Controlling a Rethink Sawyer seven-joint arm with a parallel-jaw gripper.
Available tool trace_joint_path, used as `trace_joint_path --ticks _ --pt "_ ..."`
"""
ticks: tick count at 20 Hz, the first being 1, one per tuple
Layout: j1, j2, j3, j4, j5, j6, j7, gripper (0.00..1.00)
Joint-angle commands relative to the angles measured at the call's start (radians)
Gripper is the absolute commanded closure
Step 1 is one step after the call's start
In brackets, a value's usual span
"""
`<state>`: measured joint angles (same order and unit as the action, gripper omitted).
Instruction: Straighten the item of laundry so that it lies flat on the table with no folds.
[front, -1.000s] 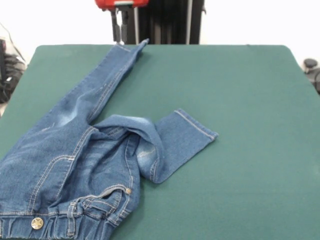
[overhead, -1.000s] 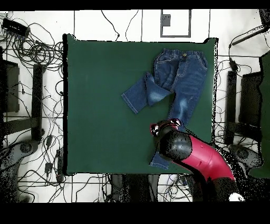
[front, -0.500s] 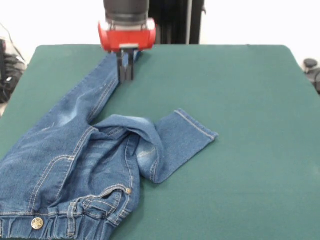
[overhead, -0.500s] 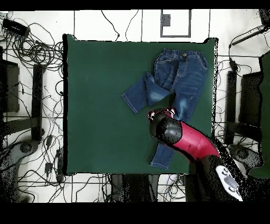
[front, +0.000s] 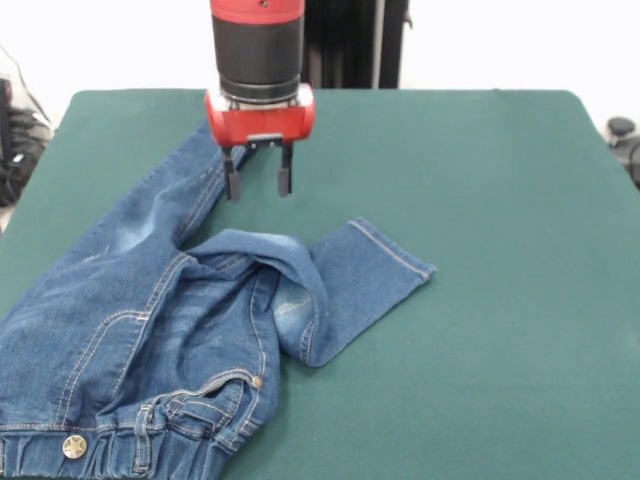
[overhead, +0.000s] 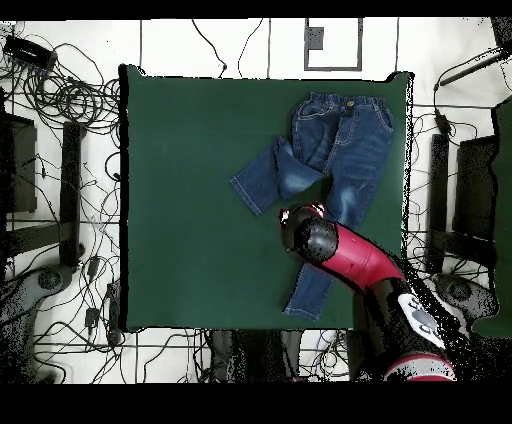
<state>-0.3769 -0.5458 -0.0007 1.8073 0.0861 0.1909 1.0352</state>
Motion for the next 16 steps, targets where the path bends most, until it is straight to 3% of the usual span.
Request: trace_joint_path --ticks 1,5,14,16 --pt "0.094 0.009 0.021 -0.092 0.060 0.061 0.255 0.00" --pt "0.149 -0.019 -0.029 -0.086 0.129 0.114 0.343 0.00" --pt "0.275 0.055 -0.183 -0.182 0.345 0.178 0.528 0.00" --pt "0.272 0.065 -0.178 -0.192 0.363 0.186 0.528 0.00"
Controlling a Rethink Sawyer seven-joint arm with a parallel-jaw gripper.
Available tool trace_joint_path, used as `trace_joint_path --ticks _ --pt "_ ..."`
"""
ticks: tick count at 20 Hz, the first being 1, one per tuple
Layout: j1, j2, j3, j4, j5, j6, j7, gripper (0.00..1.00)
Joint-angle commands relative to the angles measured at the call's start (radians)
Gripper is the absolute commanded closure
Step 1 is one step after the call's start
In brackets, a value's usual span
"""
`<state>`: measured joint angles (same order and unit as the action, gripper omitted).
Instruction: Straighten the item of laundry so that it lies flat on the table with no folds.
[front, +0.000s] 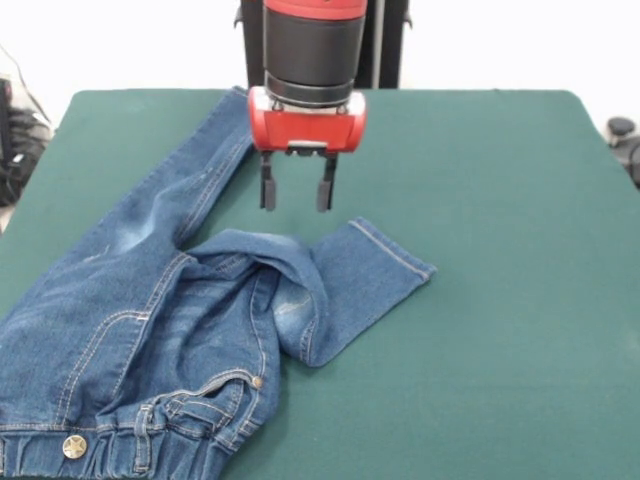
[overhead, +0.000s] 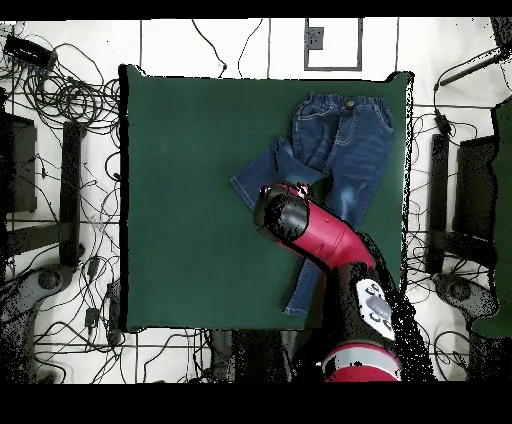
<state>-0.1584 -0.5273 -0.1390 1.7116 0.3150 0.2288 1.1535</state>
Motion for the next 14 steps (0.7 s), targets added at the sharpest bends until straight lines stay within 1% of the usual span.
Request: trace_joint_path --ticks 1,3,5,8,11,14 --pt "0.038 0.046 -0.019 -0.095 0.144 0.146 0.407 0.00" --pt "0.022 0.057 0.004 -0.086 0.174 0.131 0.428 0.00" --pt "0.039 0.092 -0.022 -0.099 0.206 0.110 0.479 0.00" --pt "0.031 0.121 0.004 -0.074 0.260 0.043 0.539 0.00" --pt "0.072 0.155 -0.045 -0.079 0.309 0.032 0.614 0.00" --pt "0.126 0.174 -0.106 -0.084 0.360 0.053 0.698 0.00"
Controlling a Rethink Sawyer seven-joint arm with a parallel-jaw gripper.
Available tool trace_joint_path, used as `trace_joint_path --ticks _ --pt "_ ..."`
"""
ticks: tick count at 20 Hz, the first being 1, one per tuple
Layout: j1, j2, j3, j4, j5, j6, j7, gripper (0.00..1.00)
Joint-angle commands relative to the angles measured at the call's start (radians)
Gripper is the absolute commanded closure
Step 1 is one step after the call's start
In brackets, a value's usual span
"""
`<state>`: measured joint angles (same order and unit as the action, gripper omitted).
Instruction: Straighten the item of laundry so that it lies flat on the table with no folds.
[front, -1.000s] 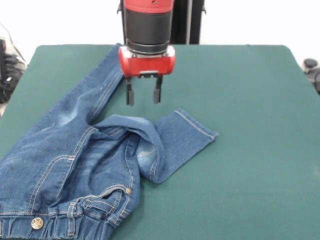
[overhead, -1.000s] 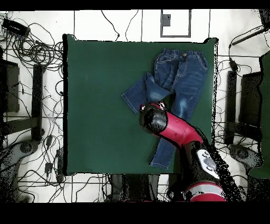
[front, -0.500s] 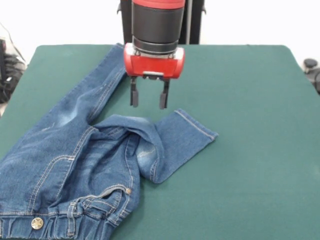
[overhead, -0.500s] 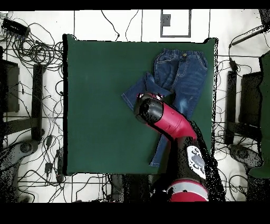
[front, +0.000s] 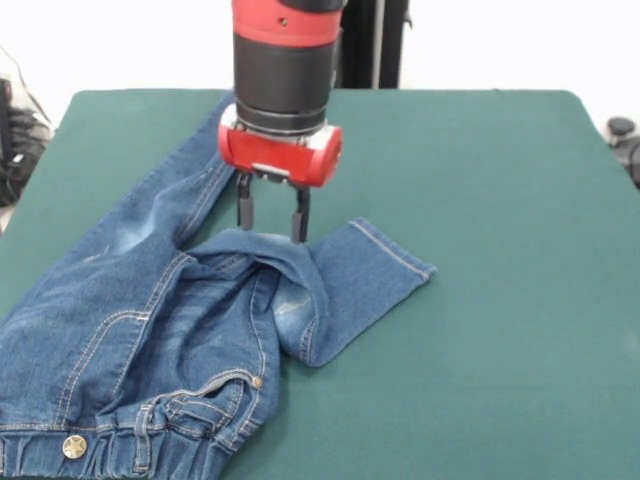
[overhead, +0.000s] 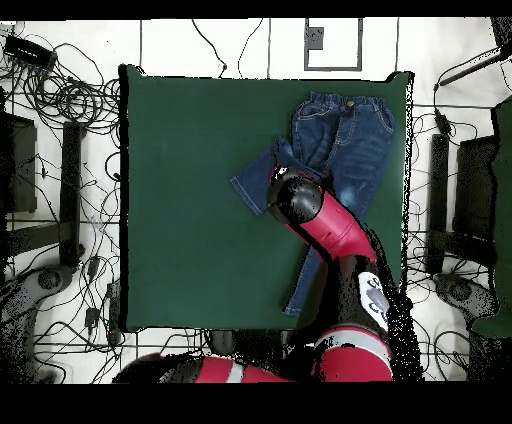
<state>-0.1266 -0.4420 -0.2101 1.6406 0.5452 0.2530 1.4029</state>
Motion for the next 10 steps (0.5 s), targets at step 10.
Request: trace_joint_path --ticks 10 --pt "0.226 0.100 -0.148 0.021 0.234 0.027 0.645 0.00"
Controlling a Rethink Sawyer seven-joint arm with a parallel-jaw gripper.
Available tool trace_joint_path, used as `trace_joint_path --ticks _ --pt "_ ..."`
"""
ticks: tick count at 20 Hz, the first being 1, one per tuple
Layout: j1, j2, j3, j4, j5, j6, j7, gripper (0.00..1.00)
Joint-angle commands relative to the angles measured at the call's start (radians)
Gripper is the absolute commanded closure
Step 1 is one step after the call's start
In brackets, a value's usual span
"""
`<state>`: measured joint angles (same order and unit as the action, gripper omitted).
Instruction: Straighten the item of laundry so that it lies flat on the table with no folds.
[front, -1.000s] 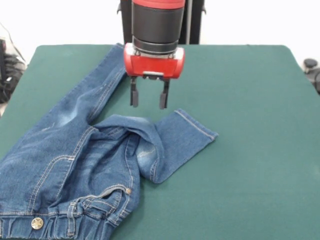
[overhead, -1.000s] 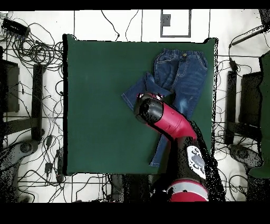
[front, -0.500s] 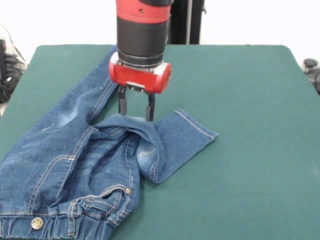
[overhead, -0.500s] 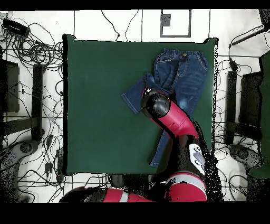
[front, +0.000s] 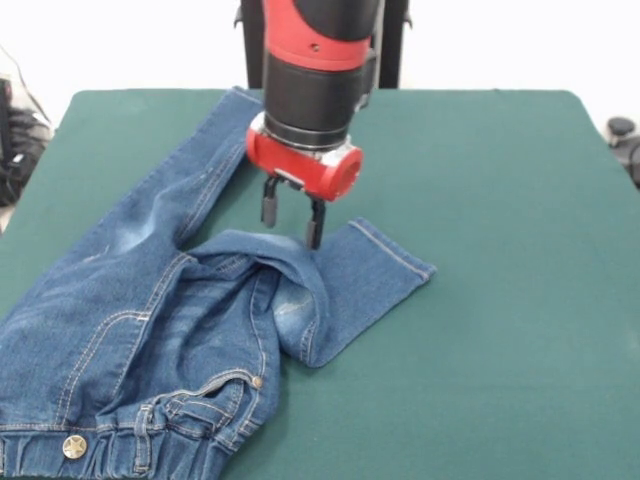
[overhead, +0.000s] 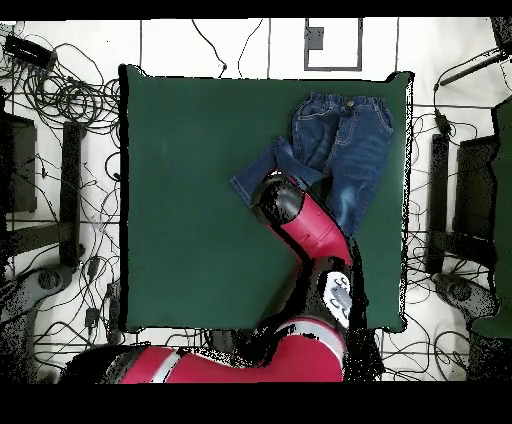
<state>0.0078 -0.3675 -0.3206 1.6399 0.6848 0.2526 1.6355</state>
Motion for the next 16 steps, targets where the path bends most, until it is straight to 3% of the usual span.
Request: trace_joint_path --ticks 1,8,16 --pt "0.094 0.022 -0.038 0.022 0.094 0.030 0.419 0.00" --pt "0.119 0.030 -0.027 0.000 0.105 0.000 0.484 0.00" --pt "0.056 0.040 0.075 0.049 0.055 -0.123 0.464 0.00"
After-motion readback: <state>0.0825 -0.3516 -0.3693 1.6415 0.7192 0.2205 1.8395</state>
